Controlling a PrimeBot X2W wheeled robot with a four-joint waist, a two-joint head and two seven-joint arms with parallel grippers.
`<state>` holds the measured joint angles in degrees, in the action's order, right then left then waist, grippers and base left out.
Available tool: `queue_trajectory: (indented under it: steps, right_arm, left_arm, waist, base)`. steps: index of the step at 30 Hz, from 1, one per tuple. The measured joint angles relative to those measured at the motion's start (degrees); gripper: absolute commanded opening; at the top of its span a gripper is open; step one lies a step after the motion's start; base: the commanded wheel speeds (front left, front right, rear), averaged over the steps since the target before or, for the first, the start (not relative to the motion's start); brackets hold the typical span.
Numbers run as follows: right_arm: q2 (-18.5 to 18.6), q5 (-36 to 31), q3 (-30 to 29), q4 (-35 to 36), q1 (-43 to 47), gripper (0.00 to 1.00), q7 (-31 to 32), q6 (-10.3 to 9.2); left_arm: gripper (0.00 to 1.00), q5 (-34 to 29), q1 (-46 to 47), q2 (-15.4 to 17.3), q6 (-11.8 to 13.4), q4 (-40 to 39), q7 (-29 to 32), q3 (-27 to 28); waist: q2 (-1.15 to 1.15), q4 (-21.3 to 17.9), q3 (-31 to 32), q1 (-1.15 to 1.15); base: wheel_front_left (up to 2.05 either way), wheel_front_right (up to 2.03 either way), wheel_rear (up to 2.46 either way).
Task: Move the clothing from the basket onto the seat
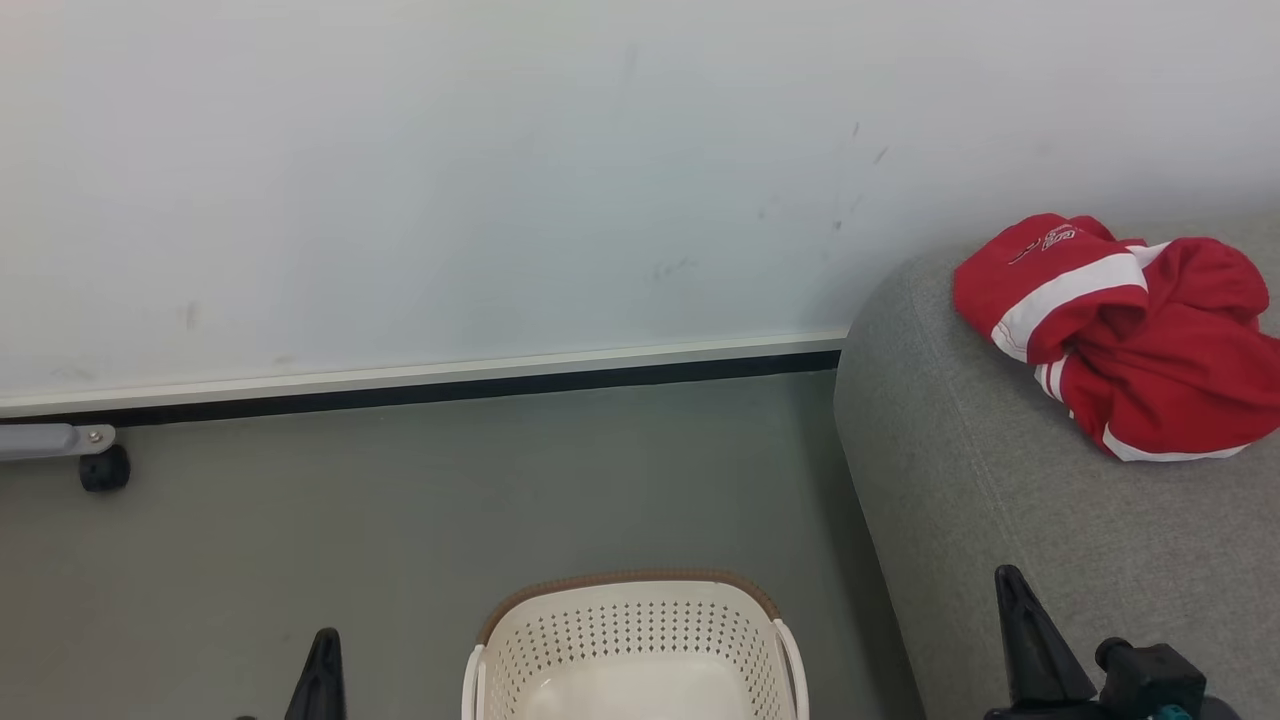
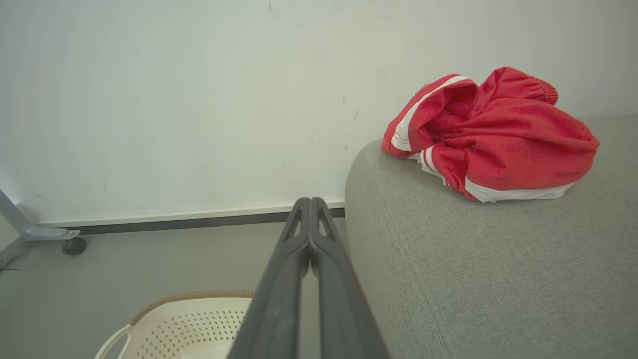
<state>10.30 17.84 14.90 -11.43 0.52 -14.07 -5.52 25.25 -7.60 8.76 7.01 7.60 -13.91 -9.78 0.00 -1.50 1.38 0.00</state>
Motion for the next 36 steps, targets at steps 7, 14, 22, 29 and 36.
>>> queue_trajectory:
  steps: [7,14,22,29,36]
  right_arm:
    - [-0.4,4.2,-1.7,-0.3,-0.1,0.00,1.5,0.94]
    - [-1.0,10.0,-3.4,-0.7,-0.3,0.00,3.0,1.59]
    - [-1.7,16.3,-5.3,-1.3,-1.1,0.00,5.0,2.57]
    - [-2.2,21.9,-6.9,-1.7,-1.2,0.00,6.5,3.53]
    - [-2.8,27.1,-8.6,-2.1,-1.6,0.00,8.0,4.53]
  left_arm:
    - [0.00,3.9,0.1,-0.3,-1.0,0.5,1.3,1.0]
    - [0.00,8.8,0.5,-0.7,-2.0,1.1,3.0,2.2]
    - [0.00,14.6,1.6,-1.3,-3.1,1.8,4.8,3.5]
    - [0.00,19.1,2.7,-1.7,-4.0,2.5,6.3,4.5]
    - [0.00,24.4,3.5,-2.2,-5.1,3.3,7.9,5.7]
  waist:
    - [0.00,0.1,-0.1,0.00]
    - [0.00,0.2,-0.2,0.01]
    - [0.00,0.3,-0.4,0.00]
    - [0.00,0.4,-0.5,0.00]
    - [0.00,0.6,-0.6,0.00]
  base:
    - [0.00,0.00,0.00]
    - [0.00,0.00,0.00]
    - [0.00,0.00,0.00]
    - [0.00,0.00,0.00]
    - [0.00,0.00,0.00]
